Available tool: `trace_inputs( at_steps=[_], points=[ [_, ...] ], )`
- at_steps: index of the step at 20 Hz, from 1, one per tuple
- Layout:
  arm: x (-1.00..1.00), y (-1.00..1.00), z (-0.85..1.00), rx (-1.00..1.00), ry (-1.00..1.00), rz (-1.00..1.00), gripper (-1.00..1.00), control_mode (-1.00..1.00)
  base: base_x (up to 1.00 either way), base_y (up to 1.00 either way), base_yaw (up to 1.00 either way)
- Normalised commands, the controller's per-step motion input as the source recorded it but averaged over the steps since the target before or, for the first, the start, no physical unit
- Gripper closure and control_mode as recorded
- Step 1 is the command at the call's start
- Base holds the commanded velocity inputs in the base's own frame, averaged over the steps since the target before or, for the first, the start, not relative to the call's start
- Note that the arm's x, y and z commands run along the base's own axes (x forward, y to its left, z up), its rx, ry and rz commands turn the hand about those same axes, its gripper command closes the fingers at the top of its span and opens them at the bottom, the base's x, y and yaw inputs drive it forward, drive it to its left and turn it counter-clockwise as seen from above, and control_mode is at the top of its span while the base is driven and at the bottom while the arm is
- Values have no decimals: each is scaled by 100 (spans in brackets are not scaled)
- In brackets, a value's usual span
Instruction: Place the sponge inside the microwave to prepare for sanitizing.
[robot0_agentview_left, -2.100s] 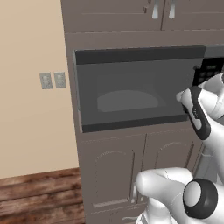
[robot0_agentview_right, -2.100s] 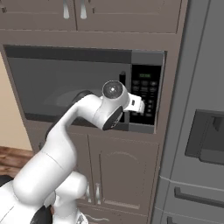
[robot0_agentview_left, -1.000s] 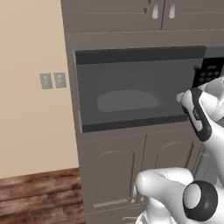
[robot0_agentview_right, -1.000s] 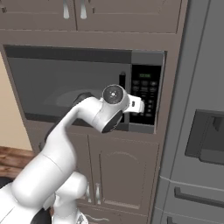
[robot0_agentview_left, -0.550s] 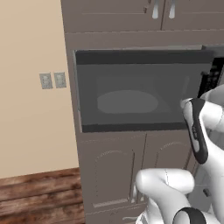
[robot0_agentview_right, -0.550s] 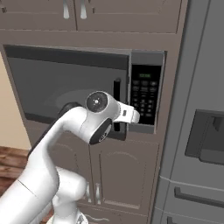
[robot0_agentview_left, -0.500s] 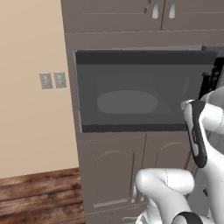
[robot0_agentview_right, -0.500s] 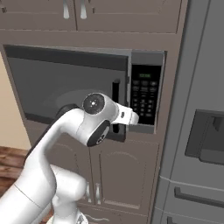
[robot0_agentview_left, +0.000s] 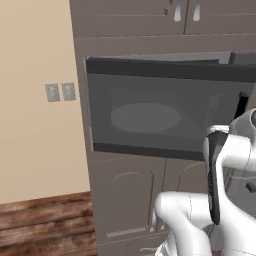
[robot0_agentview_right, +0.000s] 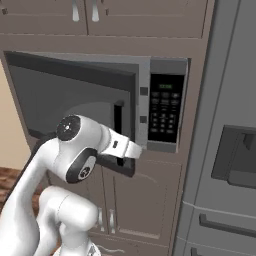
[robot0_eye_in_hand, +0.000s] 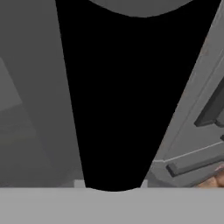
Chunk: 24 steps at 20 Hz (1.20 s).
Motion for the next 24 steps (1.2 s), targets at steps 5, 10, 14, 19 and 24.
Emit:
trace_inputs(
  at_steps=[5, 10, 14, 19, 24],
  points=[
    [-58, 42, -1, -3, 12, -21, 100, -100, 0, 0, 0],
    [-68, 40, -36, 0, 4, -32, 100, -100, 0, 0, 0],
    [-57, 49, -50, 0, -5, -38, 100, -100, 0, 0, 0],
    [-16, 53, -15, 0, -12, -22, 100, -100, 0, 0, 0],
    [0, 48, -8, 0, -5, -8, -100, -100, 0, 0, 0]
  ],
)
